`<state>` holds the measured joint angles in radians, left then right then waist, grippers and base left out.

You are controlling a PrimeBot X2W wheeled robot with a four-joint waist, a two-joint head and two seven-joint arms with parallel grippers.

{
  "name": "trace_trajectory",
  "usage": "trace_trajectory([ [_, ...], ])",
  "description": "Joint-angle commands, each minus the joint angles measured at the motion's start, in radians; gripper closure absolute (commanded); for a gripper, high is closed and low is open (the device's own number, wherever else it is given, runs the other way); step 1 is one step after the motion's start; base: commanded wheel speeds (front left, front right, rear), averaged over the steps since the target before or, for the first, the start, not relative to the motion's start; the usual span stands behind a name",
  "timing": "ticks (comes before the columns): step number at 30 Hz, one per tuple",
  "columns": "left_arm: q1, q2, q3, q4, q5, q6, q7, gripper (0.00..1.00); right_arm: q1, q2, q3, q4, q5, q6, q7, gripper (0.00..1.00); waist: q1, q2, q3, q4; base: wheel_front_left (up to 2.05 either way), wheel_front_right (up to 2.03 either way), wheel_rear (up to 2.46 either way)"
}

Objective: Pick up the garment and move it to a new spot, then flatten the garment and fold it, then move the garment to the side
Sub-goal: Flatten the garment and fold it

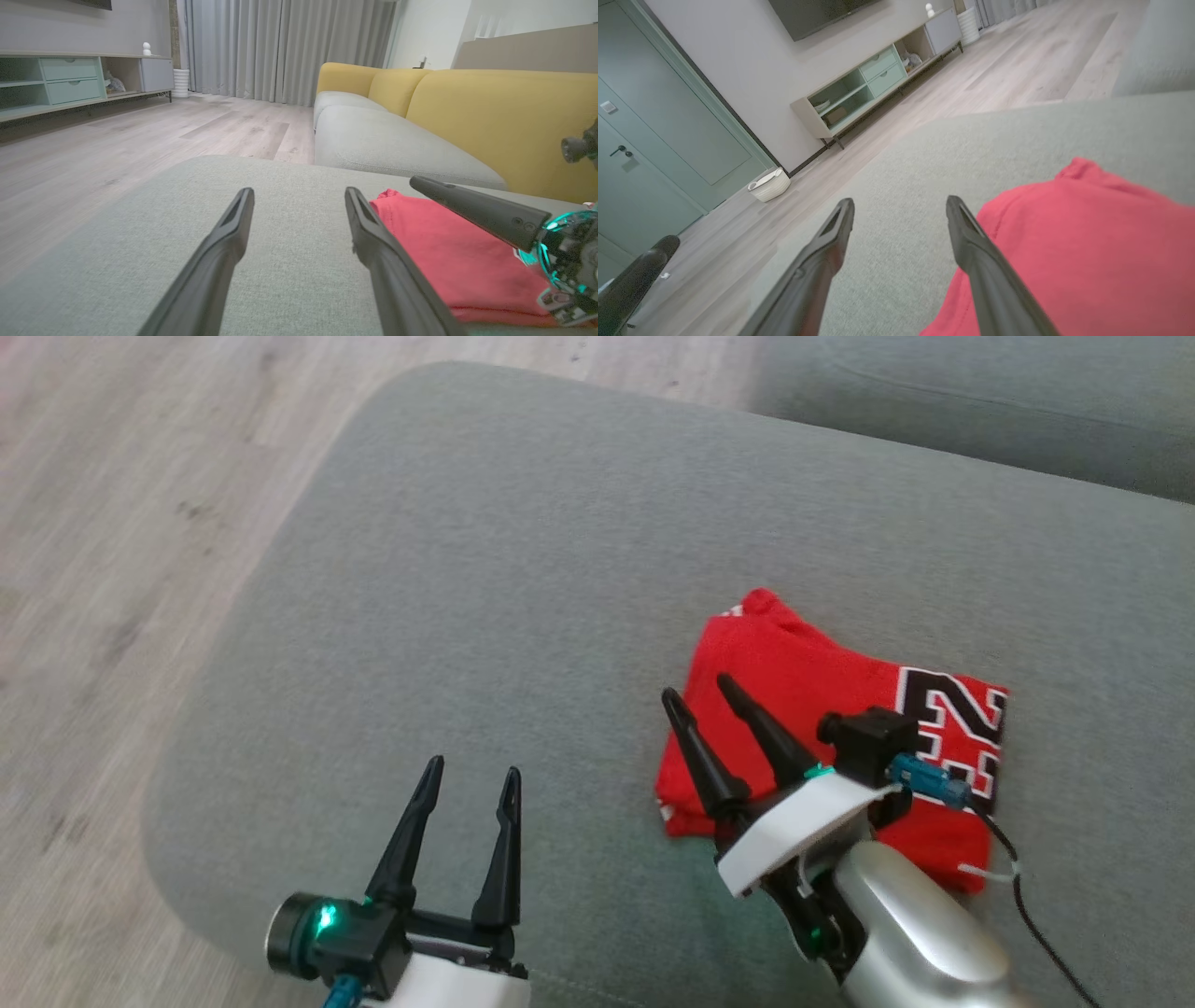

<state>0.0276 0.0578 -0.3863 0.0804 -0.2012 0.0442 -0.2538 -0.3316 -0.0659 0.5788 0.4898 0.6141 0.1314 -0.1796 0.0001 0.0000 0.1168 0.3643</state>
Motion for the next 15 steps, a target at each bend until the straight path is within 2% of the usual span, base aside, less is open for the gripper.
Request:
trace_trajectory([
  [1, -0.031, -0.007, 0.037, -0.035, 0.0, 0.005, -0.008, 0.0, -0.048, 0.016, 0.017, -0.034, -0.025, -0.001, -0.02, 0.0, -0.0001, 0.0, -0.007, -0.026, 0.0, 0.0, 0.0],
  [5, -0.026, -0.007, 0.048, -0.033, -0.007, 0.006, -0.008, 0.0, -0.038, -0.01, -0.004, -0.047, -0.135, -0.001, -0.06, 0.0, -0.0001, 0.0, -0.032, -0.09, 0.0, 0.0, 0.0],
  [8, -0.02, -0.007, 0.06, -0.024, -0.016, 0.004, -0.008, 0.0, 0.01, -0.04, -0.054, -0.088, -0.168, -0.001, -0.076, 0.0, -0.0001, 0.0, -0.058, -0.144, 0.0, 0.0, 0.0],
  [11, -0.013, -0.007, 0.074, -0.011, -0.027, 0.003, -0.008, 0.0, 0.078, -0.069, -0.146, -0.145, -0.181, -0.001, -0.081, 0.0, -0.0001, 0.0, -0.086, -0.197, 0.0, 0.0, 0.0],
  [15, 0.005, -0.007, 0.101, 0.01, -0.083, 0.006, -0.008, 0.0, 0.175, -0.075, -0.313, -0.242, -0.223, -0.001, -0.082, 0.0, -0.0001, 0.0, -0.12, -0.268, 0.0, 0.0, 0.0],
])
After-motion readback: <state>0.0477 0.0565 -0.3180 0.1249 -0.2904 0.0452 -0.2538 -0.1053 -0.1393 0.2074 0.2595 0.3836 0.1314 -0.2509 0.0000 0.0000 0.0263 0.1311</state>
